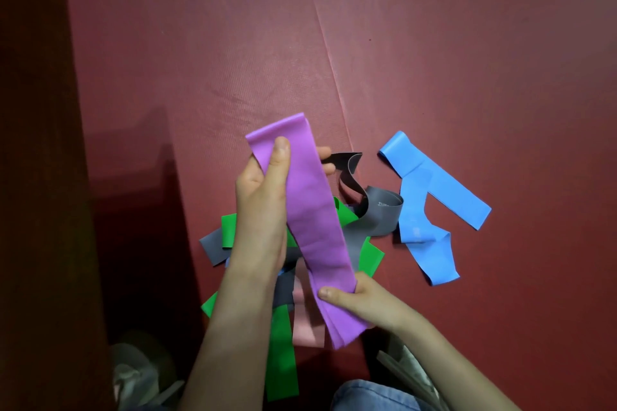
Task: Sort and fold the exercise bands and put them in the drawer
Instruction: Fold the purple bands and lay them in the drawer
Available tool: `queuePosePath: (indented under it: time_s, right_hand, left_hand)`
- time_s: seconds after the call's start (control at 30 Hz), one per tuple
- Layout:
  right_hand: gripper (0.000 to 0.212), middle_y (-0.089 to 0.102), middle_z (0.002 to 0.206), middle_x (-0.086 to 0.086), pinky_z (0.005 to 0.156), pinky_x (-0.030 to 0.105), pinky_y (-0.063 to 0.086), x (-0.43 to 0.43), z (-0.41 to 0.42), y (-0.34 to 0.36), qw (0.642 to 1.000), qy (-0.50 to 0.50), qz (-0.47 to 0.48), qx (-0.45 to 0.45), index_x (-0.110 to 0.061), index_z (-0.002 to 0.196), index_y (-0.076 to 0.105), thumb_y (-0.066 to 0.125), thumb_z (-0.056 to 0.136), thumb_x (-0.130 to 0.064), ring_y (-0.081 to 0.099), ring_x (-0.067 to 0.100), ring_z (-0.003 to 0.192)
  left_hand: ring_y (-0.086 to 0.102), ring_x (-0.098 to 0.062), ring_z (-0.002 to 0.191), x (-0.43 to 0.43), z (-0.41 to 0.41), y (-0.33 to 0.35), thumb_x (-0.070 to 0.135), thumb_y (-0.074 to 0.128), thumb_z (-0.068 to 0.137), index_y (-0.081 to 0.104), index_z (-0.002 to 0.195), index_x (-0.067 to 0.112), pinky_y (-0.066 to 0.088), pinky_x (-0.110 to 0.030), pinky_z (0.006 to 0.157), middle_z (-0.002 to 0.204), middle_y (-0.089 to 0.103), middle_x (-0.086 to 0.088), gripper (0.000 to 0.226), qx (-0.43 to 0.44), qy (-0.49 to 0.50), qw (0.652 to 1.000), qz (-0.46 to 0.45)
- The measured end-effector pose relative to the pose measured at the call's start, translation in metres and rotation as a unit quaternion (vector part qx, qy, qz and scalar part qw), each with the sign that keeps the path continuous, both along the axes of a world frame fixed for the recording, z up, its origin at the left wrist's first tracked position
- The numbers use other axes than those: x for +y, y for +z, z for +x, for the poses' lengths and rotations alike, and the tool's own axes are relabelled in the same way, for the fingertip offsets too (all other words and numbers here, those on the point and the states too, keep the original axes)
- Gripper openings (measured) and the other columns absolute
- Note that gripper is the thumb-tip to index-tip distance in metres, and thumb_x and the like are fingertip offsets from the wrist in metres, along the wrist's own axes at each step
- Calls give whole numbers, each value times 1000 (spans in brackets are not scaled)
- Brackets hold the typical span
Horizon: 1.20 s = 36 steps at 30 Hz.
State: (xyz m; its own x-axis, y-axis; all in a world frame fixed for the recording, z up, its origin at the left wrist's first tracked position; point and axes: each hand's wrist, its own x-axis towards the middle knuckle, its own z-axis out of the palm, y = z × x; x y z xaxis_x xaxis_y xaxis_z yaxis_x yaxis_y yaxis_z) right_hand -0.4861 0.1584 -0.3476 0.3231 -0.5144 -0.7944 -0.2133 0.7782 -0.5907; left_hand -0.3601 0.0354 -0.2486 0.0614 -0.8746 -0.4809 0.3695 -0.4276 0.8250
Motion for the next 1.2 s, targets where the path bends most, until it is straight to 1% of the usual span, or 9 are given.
queuePosePath:
  time_s: [0.13,0.33,0.4,0.6,0.67,0.8,1.0,1.1,1.2]
  right_hand:
    - [25,63,87,-4,81,20,47,-1,-13,6,998,17,50,-37,-17,92,61,58,72,-33,58,2,76]
    - [16,65,86,-9,80,15,47,0,-30,23,993,22,104,-55,-17,96,57,58,85,-4,61,-4,72]
    - [19,62,92,0,86,23,46,5,-33,35,994,24,96,-51,-15,95,58,63,77,-13,59,5,80]
    - [68,72,68,2,58,19,54,19,-53,81,971,-204,79,-96,-7,84,67,92,28,-36,65,9,58]
    - [69,71,63,4,50,19,53,17,-67,100,946,-299,61,-105,-6,76,71,94,18,-35,65,11,51]
    - [62,69,59,3,51,22,56,11,-90,145,917,-380,18,-119,-9,68,75,95,14,-33,63,10,48]
    - [64,69,57,-1,50,23,56,2,-116,215,914,-399,-8,-72,-14,59,75,92,1,-33,64,8,49]
    - [71,69,57,-7,50,22,56,-3,-121,250,900,-429,-62,-40,-17,63,73,89,-2,-40,64,4,49]
    - [74,69,57,-6,51,19,55,-9,-117,286,897,-423,-123,-35,-15,81,64,91,17,-41,63,2,49]
  left_hand:
    - [65,-7,54,-7,-1,-3,22,38,95,60,81,16,54,-19,55,60,71,6,27,12,38,999,15]
    - [65,-7,54,-8,-18,15,22,39,95,61,78,17,53,-21,56,59,70,6,28,25,51,998,18]
    - [65,-7,53,-7,-19,26,21,39,95,60,79,16,53,-21,56,58,70,7,27,28,51,998,19]
    - [65,-7,54,-12,-22,83,22,39,96,60,76,17,53,-19,54,57,70,7,29,53,74,996,-13]
    - [64,-6,54,-12,-23,102,21,37,97,58,76,17,53,-19,54,57,70,7,30,69,110,991,-28]
    - [66,-5,59,-2,-28,142,18,35,97,55,84,18,52,-18,56,60,71,7,23,105,137,983,-56]
    - [65,-2,66,8,-25,193,13,40,95,57,87,18,53,-18,67,75,68,4,19,136,186,970,-82]
    - [60,5,56,19,-17,219,12,43,94,55,81,21,49,-17,64,56,65,15,20,111,208,970,-64]
    - [59,6,53,32,1,241,5,47,91,56,79,21,50,-18,64,49,63,17,22,87,225,969,-50]
